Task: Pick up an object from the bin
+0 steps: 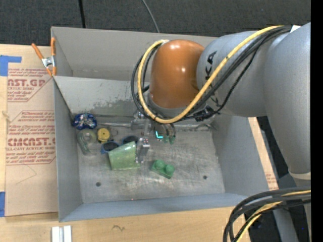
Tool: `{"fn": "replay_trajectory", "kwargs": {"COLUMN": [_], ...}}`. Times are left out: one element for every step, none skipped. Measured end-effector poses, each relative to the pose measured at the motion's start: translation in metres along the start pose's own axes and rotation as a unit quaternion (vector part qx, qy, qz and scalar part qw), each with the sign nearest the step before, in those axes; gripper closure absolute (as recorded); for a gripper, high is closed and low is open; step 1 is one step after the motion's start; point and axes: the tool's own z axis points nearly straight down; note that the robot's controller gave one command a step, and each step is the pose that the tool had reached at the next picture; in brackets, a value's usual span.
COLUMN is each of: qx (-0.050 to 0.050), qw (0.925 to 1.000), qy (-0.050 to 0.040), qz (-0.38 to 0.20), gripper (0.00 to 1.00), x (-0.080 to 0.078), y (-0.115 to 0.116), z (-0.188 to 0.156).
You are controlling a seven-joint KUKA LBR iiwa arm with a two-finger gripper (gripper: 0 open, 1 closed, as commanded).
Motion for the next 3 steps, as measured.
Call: {"fn": "replay_trajectory", "kwargs": {"qx": [0.000, -0.001, -0.001], "qw": [0.9999, 0.9967, 0.9928], "qy": [0.0043, -0.0035, -0.0029], "qz": [0.014, 0.081, 0.119], "gripper": [0.00, 0.00, 0.00], "x": [-0.004, 0.012, 0.014], "y": [0.021, 0.013, 0.012], "z": [0.094, 0.067, 0.068]}}
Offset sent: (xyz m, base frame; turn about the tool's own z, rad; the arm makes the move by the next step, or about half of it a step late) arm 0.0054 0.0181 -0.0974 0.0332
